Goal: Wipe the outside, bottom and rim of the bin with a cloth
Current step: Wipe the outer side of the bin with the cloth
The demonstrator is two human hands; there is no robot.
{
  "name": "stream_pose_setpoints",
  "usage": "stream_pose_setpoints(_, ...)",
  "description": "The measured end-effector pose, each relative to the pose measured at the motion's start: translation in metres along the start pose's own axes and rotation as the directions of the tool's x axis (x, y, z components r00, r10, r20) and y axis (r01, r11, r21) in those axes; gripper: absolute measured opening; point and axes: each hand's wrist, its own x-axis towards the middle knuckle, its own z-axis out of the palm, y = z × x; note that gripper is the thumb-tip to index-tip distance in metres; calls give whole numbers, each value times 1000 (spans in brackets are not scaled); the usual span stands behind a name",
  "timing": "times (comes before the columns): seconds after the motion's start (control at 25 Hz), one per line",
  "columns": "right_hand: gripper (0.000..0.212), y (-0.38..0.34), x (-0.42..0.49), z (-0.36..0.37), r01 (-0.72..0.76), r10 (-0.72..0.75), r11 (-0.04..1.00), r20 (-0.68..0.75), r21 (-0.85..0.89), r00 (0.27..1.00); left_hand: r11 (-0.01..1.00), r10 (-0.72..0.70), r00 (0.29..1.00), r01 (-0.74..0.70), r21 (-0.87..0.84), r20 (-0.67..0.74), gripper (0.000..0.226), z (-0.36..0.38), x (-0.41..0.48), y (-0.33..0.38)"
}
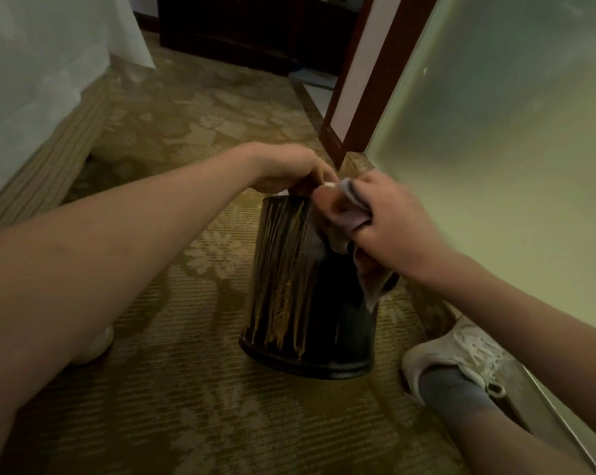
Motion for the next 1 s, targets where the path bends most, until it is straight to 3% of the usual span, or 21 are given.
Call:
stream_pose_setpoints(0.08, 24, -6, -2, 17, 134, -142, 973, -28, -186, 990, 1000, -3, 999, 2, 20, 45, 38, -1, 1, 1)
stream_pose_setpoints(0.2, 32, -11, -1, 36, 147, -191, 922, -89, -359, 978, 999, -8, 997, 5, 33, 80, 40, -4, 1, -1)
stream_pose_setpoints(0.36, 33, -17, -7, 49, 103, -145, 940, -106, -325, 984, 998, -2, 1000, 1, 63, 10, 37, 1, 2, -3)
stream_pose_setpoints(0.56, 44, -35, -65, 70, 229, -210, 935, 98, -271, 973, 999, 41, 968, -46, -12, -248, 33, 16, 10, -9)
stream_pose_setpoints(0.76, 46, -41, -121, 80, 250, -210, 959, 254, -136, 944, 995, 94, 917, -98, 8, -387, 31, 22, 14, -16)
stream_pose_setpoints(0.84, 31, -43, -135, 78, 182, -160, 982, 310, -43, 937, 993, 114, 908, -115, 22, -403, 31, 26, 15, -15)
stream_pose_setpoints(0.92, 26, -38, -133, 66, -34, -45, 983, 410, 182, 911, 991, 129, 904, -134, 16, -407, 31, 30, 18, -13)
stream_pose_setpoints(1.0, 22, -28, -112, 42, -344, 44, 785, 508, 515, 860, 990, 127, 905, -138, 2, -406, 31, 30, 17, -10)
